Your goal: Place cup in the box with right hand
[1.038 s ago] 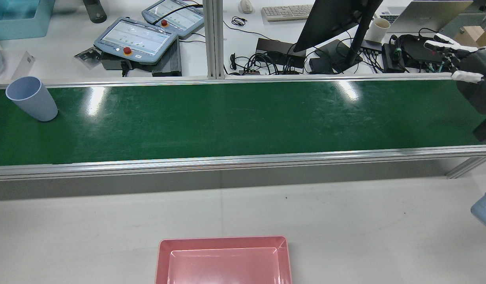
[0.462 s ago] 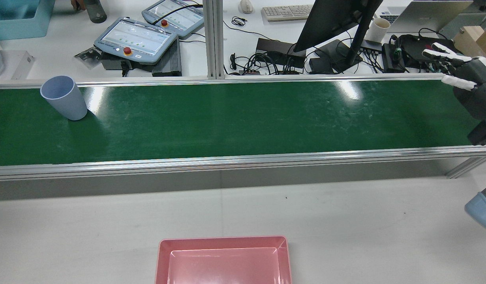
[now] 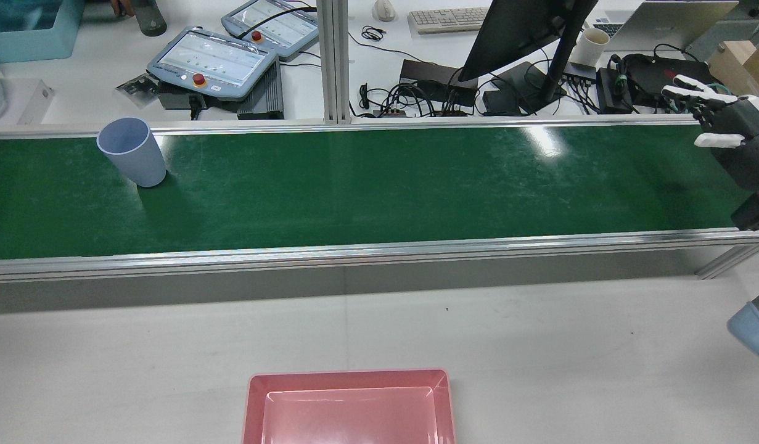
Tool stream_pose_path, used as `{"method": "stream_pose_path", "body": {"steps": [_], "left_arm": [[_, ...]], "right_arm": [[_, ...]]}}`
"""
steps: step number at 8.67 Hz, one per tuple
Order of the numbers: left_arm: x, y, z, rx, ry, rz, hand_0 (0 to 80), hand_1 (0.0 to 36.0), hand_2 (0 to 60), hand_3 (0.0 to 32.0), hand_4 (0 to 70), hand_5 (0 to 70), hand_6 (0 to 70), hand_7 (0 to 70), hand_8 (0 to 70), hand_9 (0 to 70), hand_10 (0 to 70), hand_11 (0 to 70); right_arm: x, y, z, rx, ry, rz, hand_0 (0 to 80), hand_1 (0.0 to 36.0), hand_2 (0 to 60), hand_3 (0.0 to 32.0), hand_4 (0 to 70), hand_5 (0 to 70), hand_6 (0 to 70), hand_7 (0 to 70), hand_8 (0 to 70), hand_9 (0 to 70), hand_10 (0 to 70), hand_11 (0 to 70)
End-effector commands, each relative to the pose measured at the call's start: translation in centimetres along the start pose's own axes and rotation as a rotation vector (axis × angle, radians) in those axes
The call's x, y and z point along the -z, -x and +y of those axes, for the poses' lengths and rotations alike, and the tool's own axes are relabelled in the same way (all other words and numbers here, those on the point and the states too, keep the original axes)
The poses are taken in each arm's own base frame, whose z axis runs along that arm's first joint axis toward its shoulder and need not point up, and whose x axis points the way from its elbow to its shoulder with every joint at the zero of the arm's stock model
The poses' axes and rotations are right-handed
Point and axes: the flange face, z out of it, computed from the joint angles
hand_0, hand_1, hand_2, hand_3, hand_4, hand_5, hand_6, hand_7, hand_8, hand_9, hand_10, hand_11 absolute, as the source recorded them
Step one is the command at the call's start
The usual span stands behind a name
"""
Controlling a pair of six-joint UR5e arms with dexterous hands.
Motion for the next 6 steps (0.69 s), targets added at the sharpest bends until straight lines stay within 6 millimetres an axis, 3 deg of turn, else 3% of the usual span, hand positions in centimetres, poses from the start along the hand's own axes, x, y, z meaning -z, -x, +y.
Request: {"method": "stream_pose_path", "body": {"steps": [1,2,3,5,6], "left_arm": [[0.00,0.00,-0.02,0.000,0.000,0.000,0.0,0.0,0.0,0.0,0.0,0.0,0.0,0.0,0.0,0.0,0.0,0.0],[0.00,0.00,-0.02,0.000,0.000,0.000,0.0,0.0,0.0,0.0,0.0,0.0,0.0,0.0,0.0,0.0,0.0,0.0],[0.00,0.00,-0.02,0.000,0.000,0.000,0.0,0.0,0.0,0.0,0.0,0.0,0.0,0.0,0.0,0.0,0.0,0.0],[0.00,0.00,-0.02,0.000,0.000,0.000,0.0,0.0,0.0,0.0,0.0,0.0,0.0,0.0,0.0,0.0,0.0,0.0],[0.00,0.00,-0.02,0.000,0.000,0.000,0.0,0.0,0.0,0.0,0.0,0.0,0.0,0.0,0.0,0.0,0.0,0.0]], "right_arm": [[0.22,0.32,-0.56,0.000,-0.008,-0.004,43.7,6.5,9.4,0.0,18.5,2.3,3.8,15.9,3.2,8.8,2.0,3.6],[0.30,0.32,-0.63,0.001,-0.010,-0.003,43.9,6.5,9.2,0.0,18.9,2.4,3.7,15.5,3.3,8.8,1.9,3.5],[0.22,0.45,-0.59,-0.001,-0.009,-0.005,45.8,3.6,2.3,0.0,23.2,2.2,3.8,16.1,3.2,8.7,1.7,3.2],[0.21,0.51,-0.60,-0.003,-0.007,-0.006,45.0,4.0,4.2,0.0,22.1,2.2,3.9,16.5,3.3,9.1,1.7,3.2],[0.21,0.59,-0.62,-0.003,-0.008,-0.007,46.6,2.3,0.0,0.0,24.5,2.2,3.9,16.7,3.4,9.2,1.8,3.3]]}}
